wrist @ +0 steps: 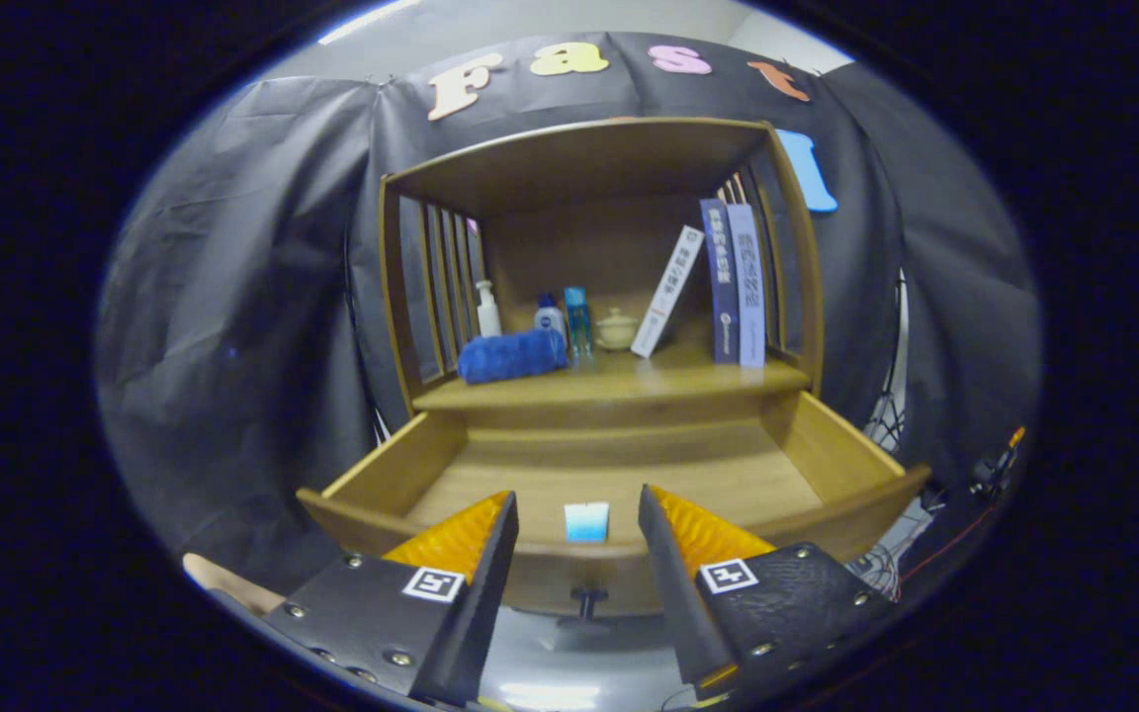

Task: Pull open the drawer, take out the items inside it, and place them on the countertop above the cabinet.

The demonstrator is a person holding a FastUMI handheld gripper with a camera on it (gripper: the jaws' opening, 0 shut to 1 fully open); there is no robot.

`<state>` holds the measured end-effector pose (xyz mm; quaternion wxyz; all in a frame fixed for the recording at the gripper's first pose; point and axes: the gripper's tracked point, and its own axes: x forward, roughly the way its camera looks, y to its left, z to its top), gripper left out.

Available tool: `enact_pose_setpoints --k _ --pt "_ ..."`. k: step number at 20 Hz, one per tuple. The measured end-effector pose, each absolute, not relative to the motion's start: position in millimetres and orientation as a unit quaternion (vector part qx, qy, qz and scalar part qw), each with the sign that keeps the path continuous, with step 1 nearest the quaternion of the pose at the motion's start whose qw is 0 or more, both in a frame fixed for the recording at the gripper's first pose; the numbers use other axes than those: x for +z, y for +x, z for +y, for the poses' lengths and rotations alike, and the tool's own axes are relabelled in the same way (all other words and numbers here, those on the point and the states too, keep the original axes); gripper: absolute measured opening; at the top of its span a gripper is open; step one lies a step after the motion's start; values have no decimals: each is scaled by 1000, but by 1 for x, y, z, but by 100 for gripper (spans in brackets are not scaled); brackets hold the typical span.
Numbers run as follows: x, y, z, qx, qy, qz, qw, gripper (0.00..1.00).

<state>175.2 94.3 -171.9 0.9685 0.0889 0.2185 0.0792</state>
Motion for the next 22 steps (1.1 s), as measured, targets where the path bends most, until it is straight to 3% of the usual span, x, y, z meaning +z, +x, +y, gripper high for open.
enact_pose_setpoints --k 1,8,11,14,22 --pt "-175 188 99 89 78 234 965 72" --pt "-233 254 129 139 -17 357 924 73" --pt "-260 265 139 151 -44 408 899 90" --pt "-293 257 143 164 -78 475 861 99" --pt "-346 227 126 162 -121 617 760 99"
